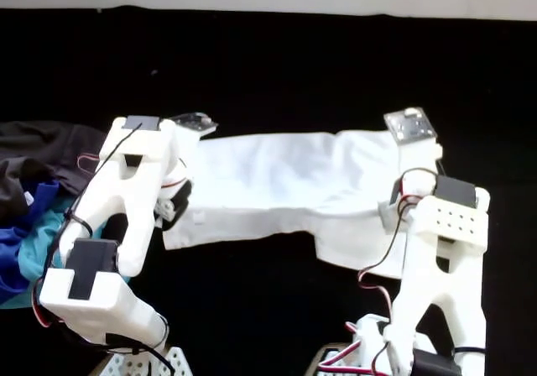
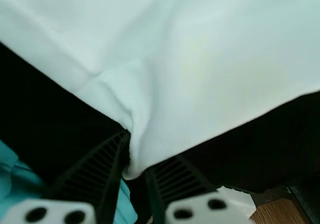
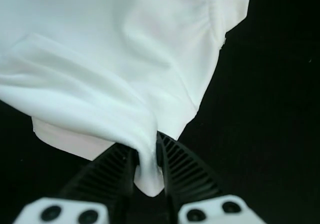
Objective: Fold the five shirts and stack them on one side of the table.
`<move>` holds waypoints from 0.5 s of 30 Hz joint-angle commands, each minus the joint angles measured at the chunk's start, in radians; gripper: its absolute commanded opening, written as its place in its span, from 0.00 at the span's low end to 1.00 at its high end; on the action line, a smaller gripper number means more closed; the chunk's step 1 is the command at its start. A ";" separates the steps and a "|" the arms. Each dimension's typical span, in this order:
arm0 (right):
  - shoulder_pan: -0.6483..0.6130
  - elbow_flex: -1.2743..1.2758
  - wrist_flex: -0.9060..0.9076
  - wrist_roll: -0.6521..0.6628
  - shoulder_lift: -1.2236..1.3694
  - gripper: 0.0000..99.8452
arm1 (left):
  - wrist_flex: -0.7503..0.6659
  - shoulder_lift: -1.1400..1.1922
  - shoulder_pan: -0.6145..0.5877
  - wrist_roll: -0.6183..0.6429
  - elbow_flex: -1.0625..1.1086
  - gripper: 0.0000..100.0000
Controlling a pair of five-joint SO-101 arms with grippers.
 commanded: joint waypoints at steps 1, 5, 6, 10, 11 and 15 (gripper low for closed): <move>0.021 0.024 -0.013 0.012 0.002 0.01 | 0.031 -0.044 0.015 0.009 0.025 0.01; 0.022 0.061 -0.018 0.012 0.001 0.01 | 0.066 -0.044 0.012 0.008 0.071 0.01; 0.024 0.064 -0.018 0.012 0.001 0.01 | 0.061 -0.044 0.008 0.005 0.079 0.01; 0.022 0.059 -0.019 0.012 0.001 0.01 | 0.061 -0.044 0.008 -0.029 0.081 0.01; 0.021 0.058 -0.019 0.012 0.001 0.01 | 0.061 -0.044 0.008 -0.032 0.079 0.01; 0.019 0.054 -0.018 0.012 0.001 0.01 | 0.064 -0.044 0.005 -0.032 0.077 0.01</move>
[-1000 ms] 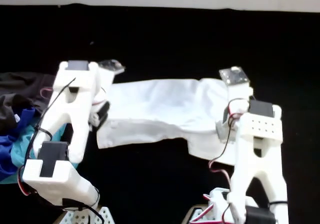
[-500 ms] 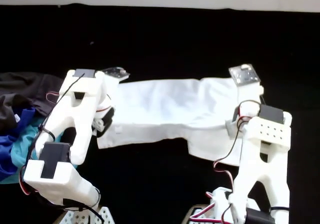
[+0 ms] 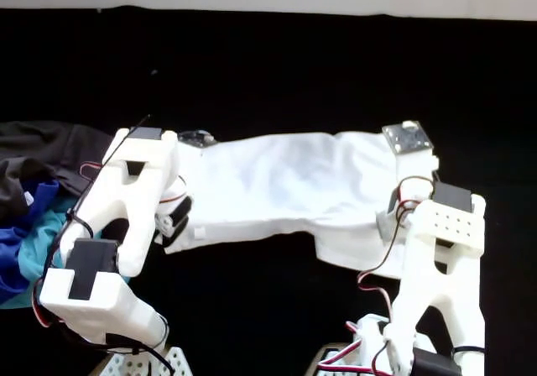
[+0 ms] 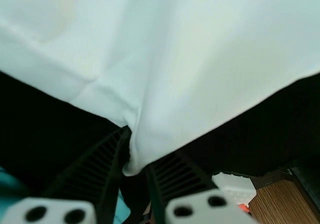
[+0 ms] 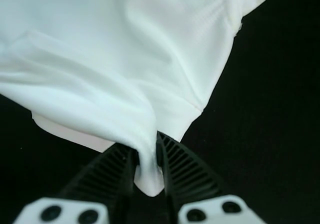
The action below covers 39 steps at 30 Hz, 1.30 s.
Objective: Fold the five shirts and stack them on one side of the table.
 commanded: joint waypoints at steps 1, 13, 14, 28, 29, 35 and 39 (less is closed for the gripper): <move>0.012 -0.010 -0.007 0.012 -0.001 0.01 | 0.021 -0.045 0.002 -0.008 -0.012 0.01; 0.015 -0.004 -0.004 0.012 -0.001 0.01 | 0.281 -0.041 -0.156 -0.127 -0.486 0.23; 0.015 -0.002 -0.002 0.012 -0.001 0.01 | 0.279 -0.036 -0.160 -0.127 -0.527 0.22; 0.004 -0.010 0.087 0.012 -0.001 0.08 | -0.008 0.217 -0.025 0.078 -0.556 0.22; 0.001 -0.012 0.104 0.012 -0.001 0.13 | -0.009 0.248 -0.027 0.078 -0.572 0.22; -0.002 -0.134 0.251 0.008 -0.002 0.22 | -0.006 0.363 -0.030 0.078 -0.656 0.22; 0.004 -0.325 0.364 0.005 -0.001 0.21 | -0.006 0.381 -0.031 0.117 -0.687 0.22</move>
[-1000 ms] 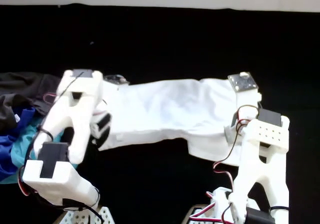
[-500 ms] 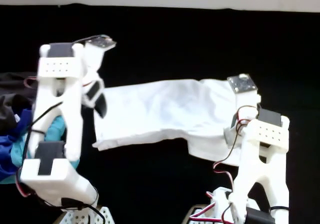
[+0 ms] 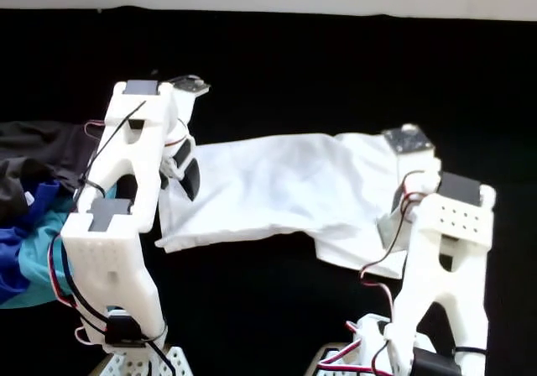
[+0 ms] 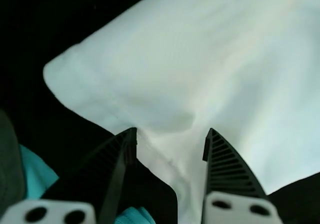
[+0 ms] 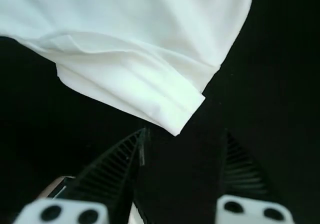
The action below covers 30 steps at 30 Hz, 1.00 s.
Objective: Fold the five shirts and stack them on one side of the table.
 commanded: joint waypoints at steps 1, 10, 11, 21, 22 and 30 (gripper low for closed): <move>0.004 -0.185 0.053 -0.006 0.002 0.21 | -0.009 -0.005 0.007 0.031 -0.051 0.22; -0.145 -0.263 -0.358 -0.201 0.209 0.03 | 0.034 0.010 0.018 0.092 -0.285 0.14; -0.166 -0.265 -0.389 -0.201 0.254 0.02 | 0.017 0.019 0.024 0.092 -0.286 0.09; -0.182 -0.519 -0.565 -0.201 0.700 0.01 | -0.126 0.205 0.030 0.094 -0.289 0.01; -0.168 -0.559 -0.565 -0.201 0.753 0.01 | -0.141 0.219 0.015 0.092 -0.295 0.01; -0.028 -0.909 -0.561 -0.198 1.135 0.01 | -0.126 0.401 -0.076 0.089 -0.627 0.01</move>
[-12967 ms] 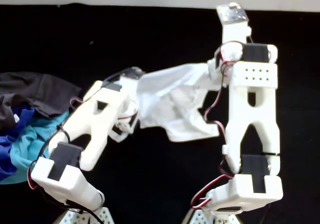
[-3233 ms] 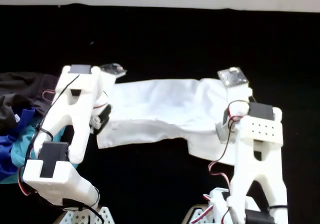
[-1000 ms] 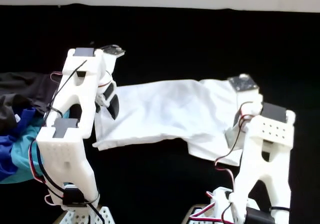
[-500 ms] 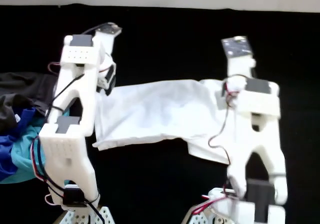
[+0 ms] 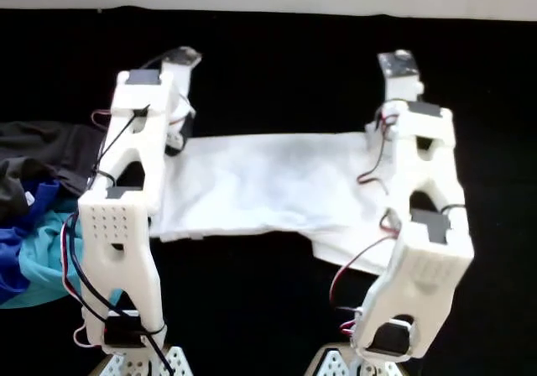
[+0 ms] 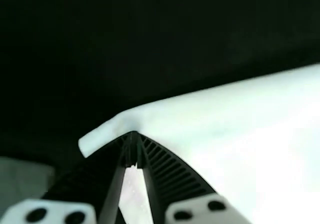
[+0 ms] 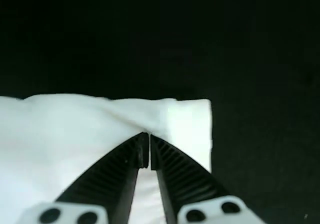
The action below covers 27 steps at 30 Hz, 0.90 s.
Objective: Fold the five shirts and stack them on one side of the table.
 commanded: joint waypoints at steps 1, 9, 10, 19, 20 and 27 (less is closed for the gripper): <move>0.058 -0.182 -0.010 -0.005 0.119 0.01 | 0.014 0.071 -0.025 0.003 -0.203 0.01; 0.102 -0.484 0.209 -0.005 0.209 0.01 | 0.311 0.213 0.027 0.003 -0.644 0.01; 0.102 -0.526 0.245 -0.005 0.209 0.01 | 0.353 0.213 0.036 0.003 -0.694 0.01; 0.093 -0.974 0.611 -0.008 0.209 0.01 | 0.470 0.058 -0.004 0.009 -0.634 0.01; 0.093 -1.021 0.647 -0.008 0.209 0.01 | 0.470 0.005 -0.022 0.009 -0.542 0.01; 0.077 -1.285 0.832 -0.008 0.209 0.01 | 0.376 -0.214 -0.188 -0.078 0.068 0.01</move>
